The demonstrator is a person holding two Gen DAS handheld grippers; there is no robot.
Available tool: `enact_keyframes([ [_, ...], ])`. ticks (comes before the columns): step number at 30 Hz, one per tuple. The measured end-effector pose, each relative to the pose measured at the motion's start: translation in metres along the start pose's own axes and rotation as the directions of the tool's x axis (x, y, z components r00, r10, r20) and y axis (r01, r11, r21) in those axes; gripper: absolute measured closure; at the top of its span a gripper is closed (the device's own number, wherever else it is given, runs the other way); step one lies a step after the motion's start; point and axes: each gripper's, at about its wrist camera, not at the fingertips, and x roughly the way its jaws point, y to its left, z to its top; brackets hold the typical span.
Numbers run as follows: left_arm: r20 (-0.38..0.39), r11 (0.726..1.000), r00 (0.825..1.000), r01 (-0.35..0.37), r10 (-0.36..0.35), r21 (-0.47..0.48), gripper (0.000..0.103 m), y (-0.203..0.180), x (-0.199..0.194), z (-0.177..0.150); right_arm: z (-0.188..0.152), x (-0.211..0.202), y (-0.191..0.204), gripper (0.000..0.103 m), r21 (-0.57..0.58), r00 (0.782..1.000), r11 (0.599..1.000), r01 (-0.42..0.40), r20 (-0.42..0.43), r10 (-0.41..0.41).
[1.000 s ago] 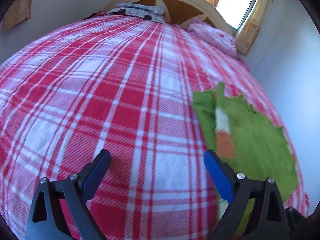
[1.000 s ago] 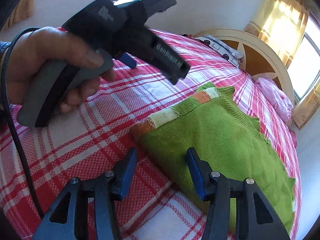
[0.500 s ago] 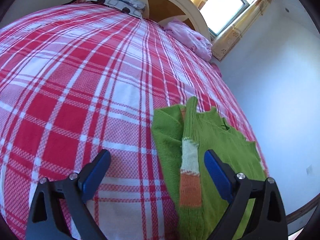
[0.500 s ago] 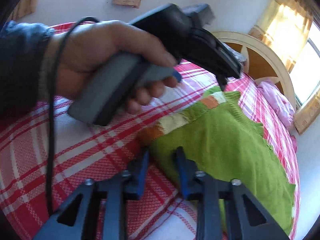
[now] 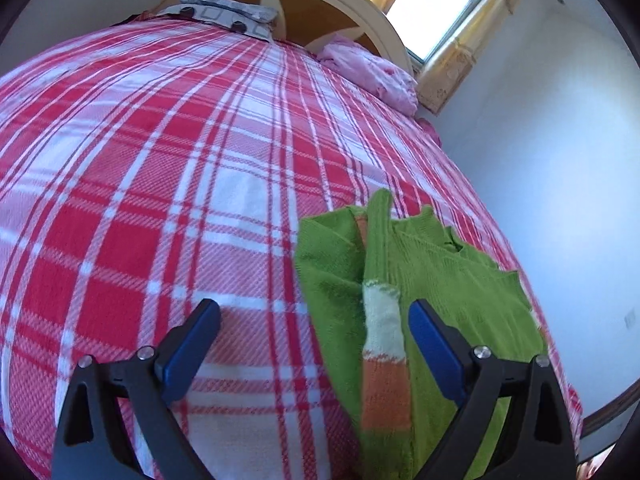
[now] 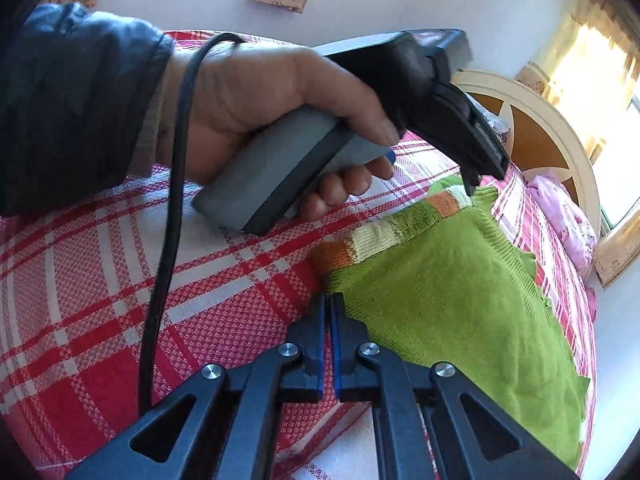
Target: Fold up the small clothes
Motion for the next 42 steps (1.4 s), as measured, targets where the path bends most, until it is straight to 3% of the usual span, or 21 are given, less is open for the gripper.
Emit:
enact_keyframes([
  [3, -0.052, 0.999, 0.998, 0.039, -0.038, 0.021, 0.006, -0.007, 0.017, 0.007, 0.001, 0.001, 0.003, 0.099, -0.022, 0.999, 0.999, 0.034, 0.000, -0.034],
  [6, -0.051, 0.999, 0.998, 0.028, -0.026, 0.043, 0.012, -0.009, 0.022, 0.008, 0.002, -0.001, 0.013, 0.097, -0.061, 0.995, 0.993, 0.104, 0.001, -0.104],
  [8, -0.035, 0.998, 0.998, 0.048, -0.048, 0.027, 0.024, -0.004, 0.018, 0.007, 0.004, 0.000, 0.016, 0.090, -0.071, 0.990, 0.988, 0.138, -0.003, -0.138],
  [13, -0.015, 0.982, 0.986, 0.163, -0.165, -0.095, 0.065, 0.018, 0.014, 0.005, 0.010, 0.005, 0.006, 0.090, -0.046, 0.992, 0.991, 0.122, -0.015, -0.123],
  [17, -0.017, 0.980, 0.984, 0.172, -0.175, -0.101, 0.060, 0.014, 0.016, 0.002, 0.010, 0.006, 0.007, 0.079, -0.055, 0.985, 0.983, 0.174, -0.012, -0.175],
  [22, -0.020, 0.980, 0.985, 0.169, -0.172, -0.102, 0.059, 0.013, 0.017, 0.002, 0.010, 0.004, 0.012, 0.079, -0.043, 0.986, 0.986, 0.164, -0.010, -0.164],
  [25, -0.029, 0.978, 0.980, 0.193, -0.195, -0.081, 0.043, 0.009, 0.019, 0.004, 0.010, 0.009, 0.006, 0.079, -0.045, 0.986, 0.985, 0.165, -0.010, -0.166],
  [29, -0.032, 0.978, 0.979, 0.198, -0.200, -0.058, 0.039, 0.005, 0.019, 0.004, 0.009, 0.010, 0.011, 0.079, -0.063, 0.982, 0.980, 0.187, -0.004, -0.187],
  [32, -0.042, 0.984, 0.983, 0.176, -0.177, -0.039, 0.049, 0.003, 0.019, 0.004, 0.010, 0.009, 0.006, 0.079, -0.039, 0.987, 0.986, 0.161, -0.007, -0.161],
  [33, -0.053, 0.983, 0.982, 0.178, -0.180, -0.044, 0.072, 0.003, 0.022, 0.004, 0.010, 0.010, 0.003, 0.080, -0.028, 0.989, 0.988, 0.149, -0.007, -0.150],
  [34, -0.078, 0.977, 0.975, 0.205, -0.209, -0.059, 0.082, 0.005, 0.026, 0.003, 0.010, 0.009, 0.000, 0.085, -0.019, 0.991, 0.991, 0.134, -0.006, -0.134],
  [39, -0.050, 0.969, 0.969, 0.239, -0.242, -0.069, 0.087, 0.007, 0.019, 0.003, 0.010, 0.005, -0.001, 0.095, -0.012, 0.994, 0.994, 0.113, 0.007, -0.113],
  [42, -0.020, 0.950, 0.955, 0.293, -0.297, -0.112, 0.088, 0.010, 0.008, 0.004, 0.009, -0.009, -0.009, 0.096, 0.048, 0.996, 0.996, 0.078, 0.039, -0.079],
])
